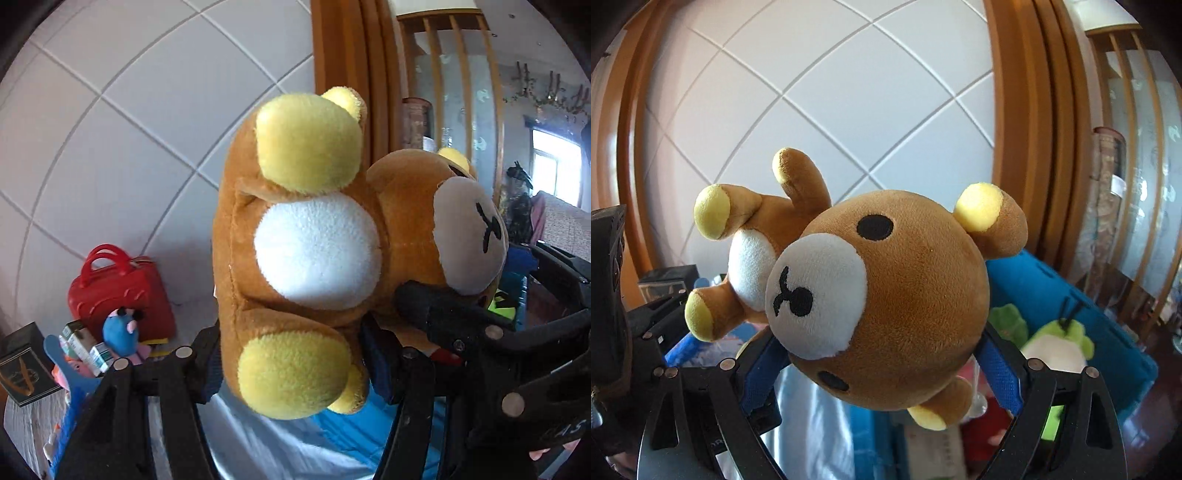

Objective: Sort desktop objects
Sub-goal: 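Lift the brown bear plush with both grippers and carry it over the bin, then open both grippers to drop the bear plush into the bin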

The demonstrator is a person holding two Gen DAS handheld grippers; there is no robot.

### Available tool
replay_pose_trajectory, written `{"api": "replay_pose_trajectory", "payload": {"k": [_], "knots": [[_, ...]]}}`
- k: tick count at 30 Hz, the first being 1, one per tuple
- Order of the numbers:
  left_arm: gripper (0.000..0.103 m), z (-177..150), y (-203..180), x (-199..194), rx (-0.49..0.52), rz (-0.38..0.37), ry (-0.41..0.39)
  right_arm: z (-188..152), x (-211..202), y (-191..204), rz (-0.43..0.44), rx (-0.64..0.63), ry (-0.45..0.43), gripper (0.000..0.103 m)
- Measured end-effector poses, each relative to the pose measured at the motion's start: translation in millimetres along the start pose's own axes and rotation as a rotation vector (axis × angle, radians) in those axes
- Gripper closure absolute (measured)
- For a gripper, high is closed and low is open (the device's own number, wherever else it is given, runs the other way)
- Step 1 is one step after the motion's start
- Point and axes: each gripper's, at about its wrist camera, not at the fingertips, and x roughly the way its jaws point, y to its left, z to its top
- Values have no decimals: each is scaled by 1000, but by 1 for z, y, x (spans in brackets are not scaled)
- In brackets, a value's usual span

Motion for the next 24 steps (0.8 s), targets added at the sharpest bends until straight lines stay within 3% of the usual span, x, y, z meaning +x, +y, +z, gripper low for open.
{"api": "replay_pose_trajectory", "payload": {"k": [3, 7, 11, 13, 14, 15, 18, 20, 22, 24], "knots": [[41, -4, -45, 21, 30, -71, 83, -13, -14, -46, -48, 24, 51, 8], [41, -5, -97, 58, 37, -125, 289, -37, -15, -107, -71, 93, 183, 7], [38, -8, -105, 95, 41, -78, 405, -48, 3, -143, -68, 114, 230, 7], [37, -6, -102, 105, 30, -59, 436, -52, 27, -160, -115, 95, 258, 7], [36, -3, -100, 107, 17, -65, 439, -54, 44, -167, -129, 109, 291, 10], [34, 0, -98, 110, 13, -51, 440, -56, 65, -174, -143, 132, 337, 28], [32, 4, -94, 121, 6, -11, 464, -68, 109, -202, -146, 211, 471, 57], [31, 8, -90, 125, -8, 6, 468, -71, 114, -214, -114, 248, 484, 57], [31, 11, -85, 128, -10, 26, 456, -74, 114, -214, -127, 220, 498, 50], [31, 12, -85, 129, -5, 31, 452, -74, 110, -215, -117, 224, 475, 26]]}}
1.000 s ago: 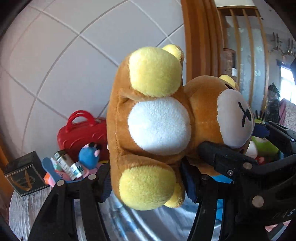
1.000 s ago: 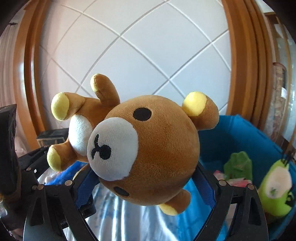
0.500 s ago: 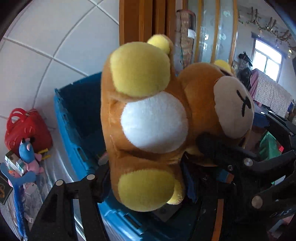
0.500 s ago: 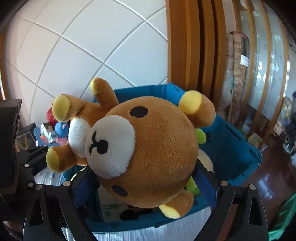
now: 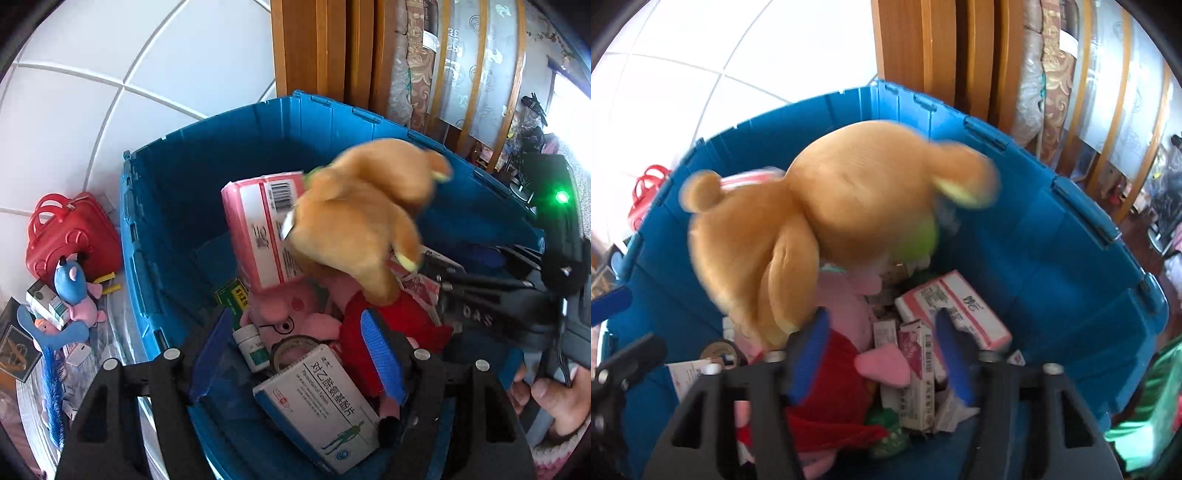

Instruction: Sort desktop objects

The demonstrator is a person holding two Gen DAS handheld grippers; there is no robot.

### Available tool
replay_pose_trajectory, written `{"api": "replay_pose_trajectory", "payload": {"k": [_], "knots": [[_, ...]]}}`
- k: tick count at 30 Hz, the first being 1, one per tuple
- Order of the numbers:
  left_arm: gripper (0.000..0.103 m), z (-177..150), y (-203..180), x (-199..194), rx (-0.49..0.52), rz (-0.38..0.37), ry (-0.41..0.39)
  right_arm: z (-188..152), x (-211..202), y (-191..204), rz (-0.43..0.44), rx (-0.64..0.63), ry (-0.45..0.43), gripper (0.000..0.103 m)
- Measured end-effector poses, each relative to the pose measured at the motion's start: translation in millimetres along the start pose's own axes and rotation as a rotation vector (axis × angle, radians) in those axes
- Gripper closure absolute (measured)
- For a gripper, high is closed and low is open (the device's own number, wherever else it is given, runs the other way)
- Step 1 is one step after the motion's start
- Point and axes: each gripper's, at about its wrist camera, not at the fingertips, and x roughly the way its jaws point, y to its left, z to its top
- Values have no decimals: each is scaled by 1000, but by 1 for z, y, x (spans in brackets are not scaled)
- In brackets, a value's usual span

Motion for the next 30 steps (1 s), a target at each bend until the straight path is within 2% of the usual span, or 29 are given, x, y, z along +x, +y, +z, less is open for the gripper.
{"api": "replay_pose_trajectory", "payload": {"k": [2, 7, 9, 20, 26, 30], "knots": [[31, -1, -5, -2, 11, 14, -3, -1, -8, 0, 9, -16, -32, 19], [27, -1, -8, -8, 12, 7, -22, -3, -38, 18, -4, -43, -86, 16], [24, -3, -10, -11, 21, 8, -36, 3, -50, 17, -10, -50, -106, 11], [19, -9, -15, -19, 16, 13, -68, 5, -74, 24, -23, -45, -139, 1], [18, -9, -15, -24, 7, 19, -88, 6, -78, 23, -26, -37, -139, 1], [18, -13, -9, -35, -19, 24, -141, 4, -88, 24, -31, -37, -169, 0]]}}
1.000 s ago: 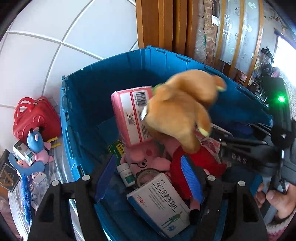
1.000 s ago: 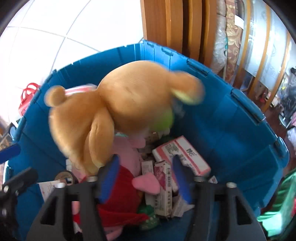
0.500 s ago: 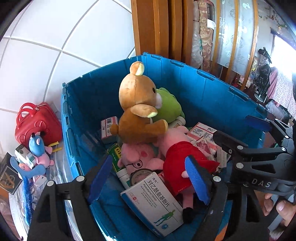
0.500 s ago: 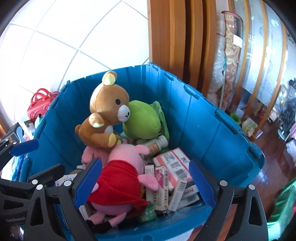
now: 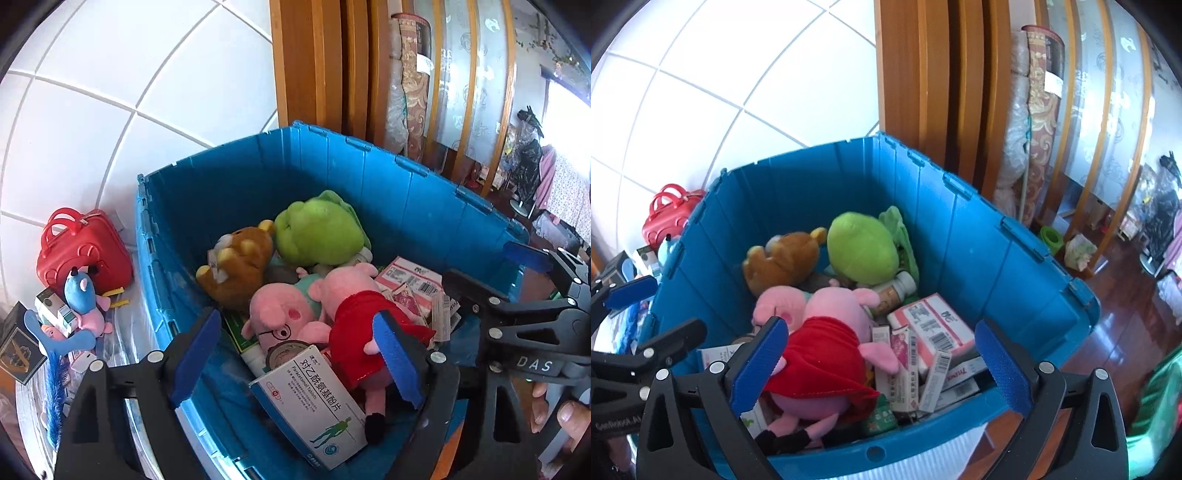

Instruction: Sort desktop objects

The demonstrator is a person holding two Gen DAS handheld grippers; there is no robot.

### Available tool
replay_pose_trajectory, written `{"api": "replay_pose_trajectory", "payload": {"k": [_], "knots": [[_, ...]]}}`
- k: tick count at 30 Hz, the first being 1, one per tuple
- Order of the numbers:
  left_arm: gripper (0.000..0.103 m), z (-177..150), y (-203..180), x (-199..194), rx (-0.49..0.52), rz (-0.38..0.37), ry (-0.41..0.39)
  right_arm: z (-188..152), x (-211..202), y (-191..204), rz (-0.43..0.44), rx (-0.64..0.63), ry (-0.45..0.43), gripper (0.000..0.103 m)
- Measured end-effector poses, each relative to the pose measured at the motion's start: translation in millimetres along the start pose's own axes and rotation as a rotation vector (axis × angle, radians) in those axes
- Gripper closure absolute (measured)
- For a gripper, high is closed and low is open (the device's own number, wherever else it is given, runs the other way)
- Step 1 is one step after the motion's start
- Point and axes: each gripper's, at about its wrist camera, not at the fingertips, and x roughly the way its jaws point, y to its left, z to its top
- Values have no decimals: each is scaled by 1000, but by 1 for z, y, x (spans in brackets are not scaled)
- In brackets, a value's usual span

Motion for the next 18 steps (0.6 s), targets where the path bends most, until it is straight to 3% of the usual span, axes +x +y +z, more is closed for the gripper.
{"api": "replay_pose_trajectory", "payload": {"k": [4, 12, 18], "knots": [[18, -6, 8, -20, -4, 23, -62, -2, -17, 9, -4, -8, -39, 0], [18, -27, 47, -67, -39, -5, -150, -14, -61, 55, -26, -44, -118, 0], [18, -56, 87, -94, -59, 27, -157, -29, -88, 100, -34, -59, -157, 0]]}}
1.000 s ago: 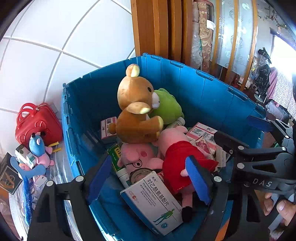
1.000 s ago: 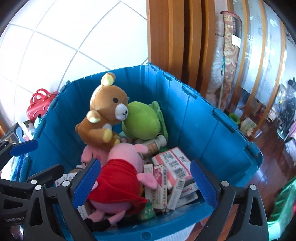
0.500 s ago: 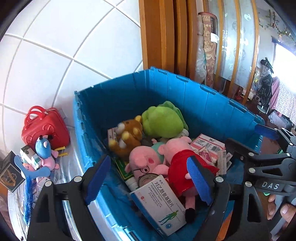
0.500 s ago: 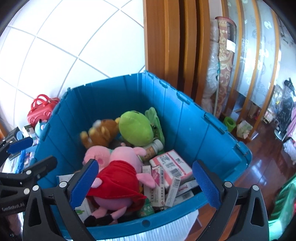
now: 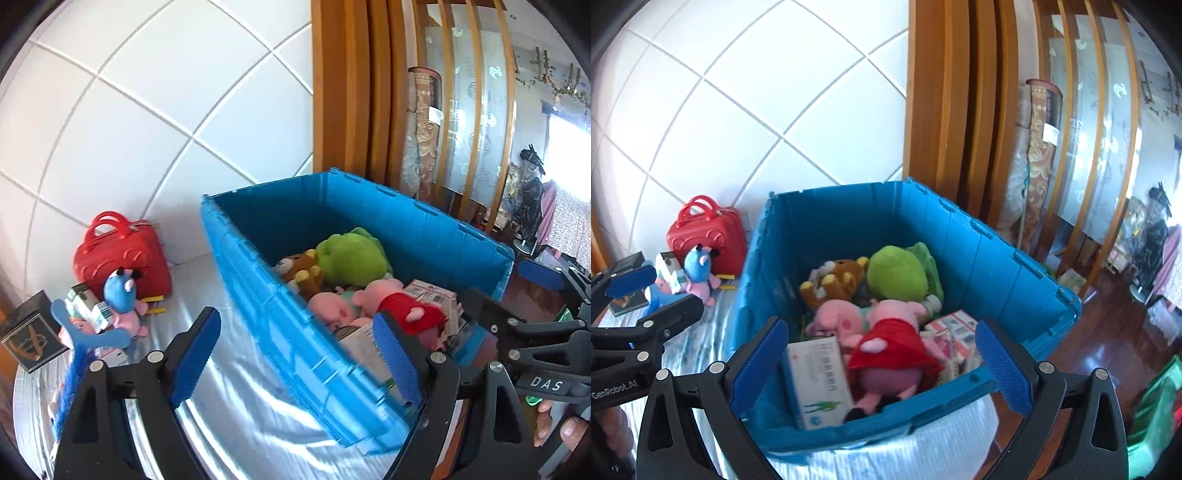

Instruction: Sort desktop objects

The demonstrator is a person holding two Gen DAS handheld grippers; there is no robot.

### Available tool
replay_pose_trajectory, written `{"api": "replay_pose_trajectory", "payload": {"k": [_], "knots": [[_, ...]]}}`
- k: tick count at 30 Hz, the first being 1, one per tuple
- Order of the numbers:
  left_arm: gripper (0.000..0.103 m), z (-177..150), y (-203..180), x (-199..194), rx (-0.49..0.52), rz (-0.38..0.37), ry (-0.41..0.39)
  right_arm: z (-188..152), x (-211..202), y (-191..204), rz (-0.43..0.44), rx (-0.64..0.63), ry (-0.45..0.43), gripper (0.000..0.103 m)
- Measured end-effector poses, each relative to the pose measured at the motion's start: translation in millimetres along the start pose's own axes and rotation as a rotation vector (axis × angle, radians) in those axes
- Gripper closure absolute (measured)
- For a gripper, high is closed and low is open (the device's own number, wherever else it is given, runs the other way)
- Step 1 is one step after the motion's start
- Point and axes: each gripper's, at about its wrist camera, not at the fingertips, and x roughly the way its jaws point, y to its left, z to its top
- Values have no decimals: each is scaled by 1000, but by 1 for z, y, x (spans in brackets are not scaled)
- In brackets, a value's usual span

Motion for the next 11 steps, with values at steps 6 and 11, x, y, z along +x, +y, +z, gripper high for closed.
{"api": "replay_pose_trajectory", "payload": {"k": [6, 11], "knots": [[18, -21, 33, -22, 3, -4, 17, -12, -19, 38, -21, 11, -3, 0], [18, -33, 47, -41, 13, -35, -9, -20, -35, 55, -48, 34, -11, 0]]}}
